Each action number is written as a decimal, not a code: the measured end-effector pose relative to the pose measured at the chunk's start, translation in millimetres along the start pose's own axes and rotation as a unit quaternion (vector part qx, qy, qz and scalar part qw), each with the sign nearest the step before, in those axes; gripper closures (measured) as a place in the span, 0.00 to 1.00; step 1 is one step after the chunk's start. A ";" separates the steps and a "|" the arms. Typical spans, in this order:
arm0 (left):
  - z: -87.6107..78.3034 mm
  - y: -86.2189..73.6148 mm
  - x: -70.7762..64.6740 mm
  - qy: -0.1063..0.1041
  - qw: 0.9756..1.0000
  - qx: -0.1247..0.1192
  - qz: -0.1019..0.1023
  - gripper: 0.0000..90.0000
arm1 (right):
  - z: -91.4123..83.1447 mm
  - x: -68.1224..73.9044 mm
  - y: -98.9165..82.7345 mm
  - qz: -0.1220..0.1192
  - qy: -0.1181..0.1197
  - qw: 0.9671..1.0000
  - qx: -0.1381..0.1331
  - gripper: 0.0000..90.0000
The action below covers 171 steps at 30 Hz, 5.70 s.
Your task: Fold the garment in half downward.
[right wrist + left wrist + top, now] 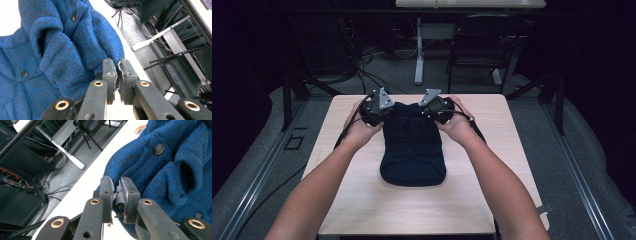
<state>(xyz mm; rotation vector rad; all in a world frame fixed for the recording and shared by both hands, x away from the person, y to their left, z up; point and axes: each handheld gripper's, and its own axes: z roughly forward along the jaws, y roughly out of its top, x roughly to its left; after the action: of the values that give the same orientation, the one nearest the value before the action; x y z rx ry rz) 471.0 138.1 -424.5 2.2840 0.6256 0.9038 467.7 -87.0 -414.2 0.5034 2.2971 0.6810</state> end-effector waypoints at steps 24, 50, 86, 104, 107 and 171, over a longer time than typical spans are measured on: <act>-3.8 -20.3 -31.7 -0.008 1.000 -0.018 0.014 0.90 | -1.1 18.5 -22.8 -0.009 0.002 1.000 -0.006 0.93; -8.7 -35.6 -41.5 -0.059 0.998 -0.015 0.005 0.89 | -15.1 38.3 -38.2 -0.012 0.051 0.999 0.002 0.94; -29.3 -97.2 -92.0 -0.143 0.989 -0.023 -0.022 0.89 | -30.6 110.7 -78.8 -0.007 0.096 0.995 0.016 0.95; -30.5 -118.5 -130.8 -0.168 0.985 -0.011 -0.023 0.88 | -32.7 144.4 -111.5 0.000 0.115 0.993 0.018 0.95; -30.4 -119.4 -135.1 -0.170 0.985 -0.010 -0.024 0.87 | -33.7 146.5 -114.4 0.003 0.115 0.993 0.017 0.95; -37.4 -154.8 -132.8 -0.180 0.970 -0.015 -0.161 0.66 | -41.4 140.7 -160.0 0.141 0.126 0.982 -0.017 0.71</act>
<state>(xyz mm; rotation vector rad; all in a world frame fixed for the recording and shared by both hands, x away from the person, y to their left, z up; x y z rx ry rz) 325.3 180.5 -565.8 2.1587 0.7795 0.3303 314.8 -153.7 -553.1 0.7739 2.4690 0.9669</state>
